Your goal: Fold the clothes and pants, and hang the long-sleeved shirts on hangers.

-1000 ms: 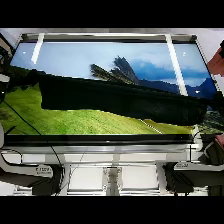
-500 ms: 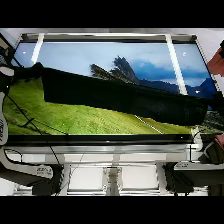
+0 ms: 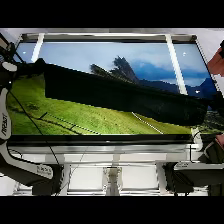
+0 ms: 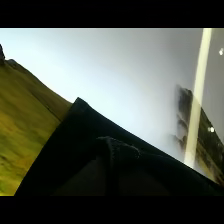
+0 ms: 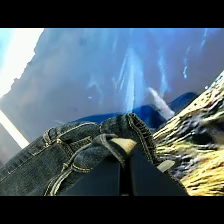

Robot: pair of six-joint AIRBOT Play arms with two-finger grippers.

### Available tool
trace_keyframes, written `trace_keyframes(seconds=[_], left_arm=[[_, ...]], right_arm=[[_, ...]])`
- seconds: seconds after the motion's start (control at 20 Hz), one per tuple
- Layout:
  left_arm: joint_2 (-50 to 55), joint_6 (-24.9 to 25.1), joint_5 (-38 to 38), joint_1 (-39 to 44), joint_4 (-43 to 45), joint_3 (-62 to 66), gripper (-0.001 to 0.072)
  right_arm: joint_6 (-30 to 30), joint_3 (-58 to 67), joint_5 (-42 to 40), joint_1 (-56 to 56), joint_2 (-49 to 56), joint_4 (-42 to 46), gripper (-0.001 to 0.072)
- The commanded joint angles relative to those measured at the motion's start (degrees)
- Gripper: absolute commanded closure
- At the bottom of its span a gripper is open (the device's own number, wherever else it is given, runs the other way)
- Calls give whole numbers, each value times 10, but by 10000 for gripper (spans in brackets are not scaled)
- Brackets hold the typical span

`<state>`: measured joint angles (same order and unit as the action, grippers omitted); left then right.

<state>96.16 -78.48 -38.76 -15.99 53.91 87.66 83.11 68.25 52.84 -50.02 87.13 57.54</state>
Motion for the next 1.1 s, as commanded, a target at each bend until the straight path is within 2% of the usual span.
trace_keyframes(seconds=[0.0, 0.2, 0.35, 0.4, 0.45, 0.55, 0.6, 0.65, 0.8, 1.05], left_arm=[[35, -2, 4, 11, -5, 2, 687], [69, -2, 59, 19, -33, 4, 687], [107, -2, 62, 24, -56, 35, 686], [116, -2, 63, 27, -56, 45, 676], [125, 0, 63, 31, -56, 56, 660], [135, 0, 63, 37, -56, 76, 581], [136, 1, 65, 38, -56, 82, 286], [136, 0, 63, 38, -56, 86, 45], [135, 0, 18, 23, -56, 97, 39], [136, -2, -126, -33, -35, 97, 36]], right_arm=[[0, 0, -1, 1, 0, 1, 687], [-3, 0, -14, 1, 2, 3, 687], [-7, 0, -15, 2, 17, -4, 686], [-9, 0, -18, 6, 23, -4, 653], [-16, 0, -23, 14, 30, -7, 580], [-19, 4, -34, 37, 40, -9, 426], [-30, 12, -33, 49, 45, -8, 357], [-35, 24, -31, 60, 47, -6, 357], [-35, 80, -3, 72, 47, -5, 357], [-35, 210, 134, 72, 46, 18, 358]])
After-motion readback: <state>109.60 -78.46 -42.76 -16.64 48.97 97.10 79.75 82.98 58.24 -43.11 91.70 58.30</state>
